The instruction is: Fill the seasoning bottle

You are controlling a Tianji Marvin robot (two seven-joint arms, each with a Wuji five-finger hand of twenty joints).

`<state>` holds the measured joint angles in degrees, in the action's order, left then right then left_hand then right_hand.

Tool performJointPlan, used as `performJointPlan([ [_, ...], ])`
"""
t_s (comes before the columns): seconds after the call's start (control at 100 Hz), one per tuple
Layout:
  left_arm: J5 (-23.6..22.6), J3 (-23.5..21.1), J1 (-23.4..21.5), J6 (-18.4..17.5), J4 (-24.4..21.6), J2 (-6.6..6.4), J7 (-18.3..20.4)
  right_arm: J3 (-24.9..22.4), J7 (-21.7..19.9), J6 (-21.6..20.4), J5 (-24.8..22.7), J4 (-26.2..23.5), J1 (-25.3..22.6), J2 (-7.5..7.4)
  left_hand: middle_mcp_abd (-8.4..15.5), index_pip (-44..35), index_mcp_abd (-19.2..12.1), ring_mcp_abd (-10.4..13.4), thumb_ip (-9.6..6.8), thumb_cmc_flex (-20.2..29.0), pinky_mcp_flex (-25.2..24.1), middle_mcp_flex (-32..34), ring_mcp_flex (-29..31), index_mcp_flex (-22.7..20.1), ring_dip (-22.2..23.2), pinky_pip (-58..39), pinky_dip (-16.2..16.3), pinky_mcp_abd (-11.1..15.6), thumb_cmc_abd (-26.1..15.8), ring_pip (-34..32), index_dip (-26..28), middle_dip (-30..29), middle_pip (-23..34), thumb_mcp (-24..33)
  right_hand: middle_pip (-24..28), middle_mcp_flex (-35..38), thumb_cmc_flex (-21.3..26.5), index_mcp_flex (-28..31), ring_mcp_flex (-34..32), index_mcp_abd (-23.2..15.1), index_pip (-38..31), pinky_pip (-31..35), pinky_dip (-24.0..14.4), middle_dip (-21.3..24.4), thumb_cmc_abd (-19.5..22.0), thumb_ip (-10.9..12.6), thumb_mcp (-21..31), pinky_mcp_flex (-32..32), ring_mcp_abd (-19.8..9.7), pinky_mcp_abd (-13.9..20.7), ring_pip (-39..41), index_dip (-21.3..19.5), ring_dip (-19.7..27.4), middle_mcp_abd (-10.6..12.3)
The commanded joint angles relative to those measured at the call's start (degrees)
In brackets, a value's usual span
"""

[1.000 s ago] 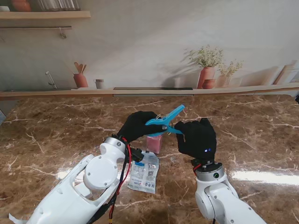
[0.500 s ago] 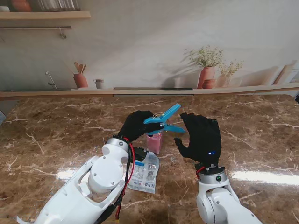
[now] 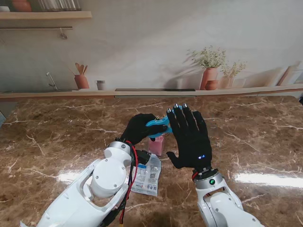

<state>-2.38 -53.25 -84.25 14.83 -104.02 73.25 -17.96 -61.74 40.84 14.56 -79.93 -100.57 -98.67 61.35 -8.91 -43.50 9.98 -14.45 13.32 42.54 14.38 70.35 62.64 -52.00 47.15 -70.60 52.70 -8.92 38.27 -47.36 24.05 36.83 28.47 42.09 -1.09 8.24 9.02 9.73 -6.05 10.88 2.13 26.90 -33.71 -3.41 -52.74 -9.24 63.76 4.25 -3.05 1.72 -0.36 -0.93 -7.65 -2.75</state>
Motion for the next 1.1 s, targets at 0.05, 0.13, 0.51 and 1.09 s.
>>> performJointPlan([
  [0.05,0.66,-0.33,-0.86,0.20,-0.95,-0.11,1.16,0.95,-0.83,1.73,-0.44,2.34,2.32,-0.11,0.73,-9.56,-7.87,-0.96,-1.62,6.35,0.01,5.89,3.49,-1.07,1.03,-3.43,1.90,0.78,-4.88,-3.34,4.32,-0.54,4.77,11.96,-1.76,-1.25,0.23,0.47,2.04,1.62,1.89,-2.65,0.92,3.12,-2.34,-2.05,3.05,0.88,-0.16,0.51,-1.42,2.41,3.42,-1.74],
  [0.13,2.20,-0.88,-1.27,0.04,-1.58,-0.52,2.68,2.22,-0.09,3.88,-1.55,4.13,4.29,-0.26,0.71,-9.87,-7.78,-1.29,-1.65,6.28,-0.43,5.94,3.43,-0.96,1.27,-3.47,2.06,1.02,-4.76,-4.08,5.15,-0.62,5.91,12.66,-1.22,-1.20,1.85,0.46,1.99,1.38,1.49,-1.28,-0.12,2.78,-3.05,-1.86,3.23,0.58,-0.35,0.13,-1.03,2.03,3.17,-1.50],
  [0.51,4.20,-2.29,-2.05,-0.23,-2.84,-1.80,6.90,2.89,7.30,7.34,-2.35,9.46,8.62,-0.18,0.55,-9.88,-7.88,-1.52,-1.92,6.40,-1.06,5.54,3.10,-0.65,1.62,-3.35,2.38,1.42,-4.83,-4.71,6.15,-0.38,6.99,12.88,16.09,7.41,7.60,2.61,-1.53,-4.46,-11.76,10.92,0.77,-16.28,-3.61,-0.81,4.34,-2.07,-0.49,-1.00,11.06,-40.66,-7.55,2.16],
  [1.09,7.24,-3.21,-2.78,-1.12,-3.42,-2.27,8.88,4.26,14.53,6.21,-1.27,13.48,11.90,0.07,0.07,-9.39,-7.65,-2.16,-2.06,7.07,-1.82,5.03,2.42,-0.54,1.98,-3.08,2.87,1.36,-5.22,-4.93,6.77,0.04,7.59,12.03,32.00,29.59,14.44,18.83,-21.76,-14.91,-30.16,21.95,-1.02,-26.50,-1.79,1.00,6.55,-14.78,-1.58,-1.79,19.91,-49.30,-9.46,8.44],
])
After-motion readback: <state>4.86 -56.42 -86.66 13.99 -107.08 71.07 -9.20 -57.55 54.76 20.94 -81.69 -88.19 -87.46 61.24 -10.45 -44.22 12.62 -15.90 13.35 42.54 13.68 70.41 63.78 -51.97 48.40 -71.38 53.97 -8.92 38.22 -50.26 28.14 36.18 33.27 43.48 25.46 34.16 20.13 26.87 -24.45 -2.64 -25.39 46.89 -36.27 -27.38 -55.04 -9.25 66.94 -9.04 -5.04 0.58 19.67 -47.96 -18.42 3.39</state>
